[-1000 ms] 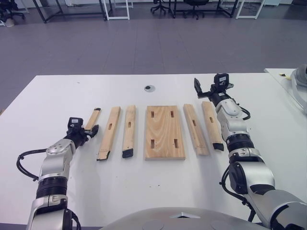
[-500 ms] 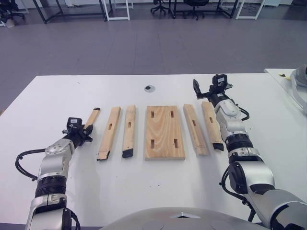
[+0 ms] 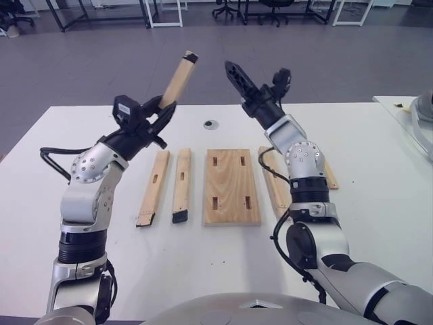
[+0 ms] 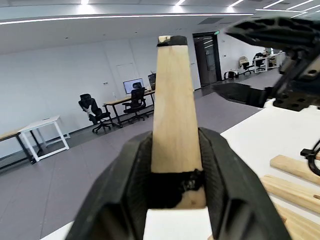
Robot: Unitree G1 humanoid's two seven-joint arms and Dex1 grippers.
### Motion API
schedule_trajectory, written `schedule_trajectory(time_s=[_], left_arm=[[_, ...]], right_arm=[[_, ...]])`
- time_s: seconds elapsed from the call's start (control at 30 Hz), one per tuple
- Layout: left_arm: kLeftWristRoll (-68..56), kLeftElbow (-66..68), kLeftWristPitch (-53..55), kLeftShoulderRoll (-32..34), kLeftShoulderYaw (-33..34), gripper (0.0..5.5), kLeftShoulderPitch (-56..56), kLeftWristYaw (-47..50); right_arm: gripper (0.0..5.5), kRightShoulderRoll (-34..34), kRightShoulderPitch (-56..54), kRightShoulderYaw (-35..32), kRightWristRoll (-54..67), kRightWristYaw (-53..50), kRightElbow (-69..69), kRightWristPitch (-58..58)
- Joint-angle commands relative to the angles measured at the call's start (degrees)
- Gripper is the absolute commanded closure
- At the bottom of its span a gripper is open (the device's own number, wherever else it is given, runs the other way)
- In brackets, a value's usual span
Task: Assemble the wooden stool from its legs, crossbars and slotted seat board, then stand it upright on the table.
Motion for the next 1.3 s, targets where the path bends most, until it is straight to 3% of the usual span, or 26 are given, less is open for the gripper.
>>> schedule_trajectory(time_s=[0.03, 0.13, 1.0, 1.23, 1.3], left_arm=[[-0.62, -2.94, 2.04, -0.35, -2.28, 4.2, -1.78, -0.54], [-1.36, -3.87, 2.4, -1.26, -3.05, 4.2, -2.03, -0.63], [3.57, -3.36, 1.44, 0.74, -4.17, 4.2, -1.85, -0.57], [5.44, -2.54, 1.44, 0.9, -4.98, 4.2, -1.92, -0.36], [5.91, -1.8, 1.51, 1.05, -5.26, 3.71, -1.24, -0.54]], right_arm=[[0.1, 2.29, -2.89, -1.34, 5.02, -3.9, -3.91, 4.23], [0.35, 2.3, -2.35, -0.58, 6.03, -5.53, -5.1, 5.99], [5.05, 2.75, -0.84, 1.85, 11.78, -11.74, -10.17, 13.13], [5.08, 3.35, 0.06, 1.85, 9.95, -14.53, -10.73, 10.39], [5.08, 2.69, 1.96, 1.23, 8.15, -16.76, -11.38, 8.41]])
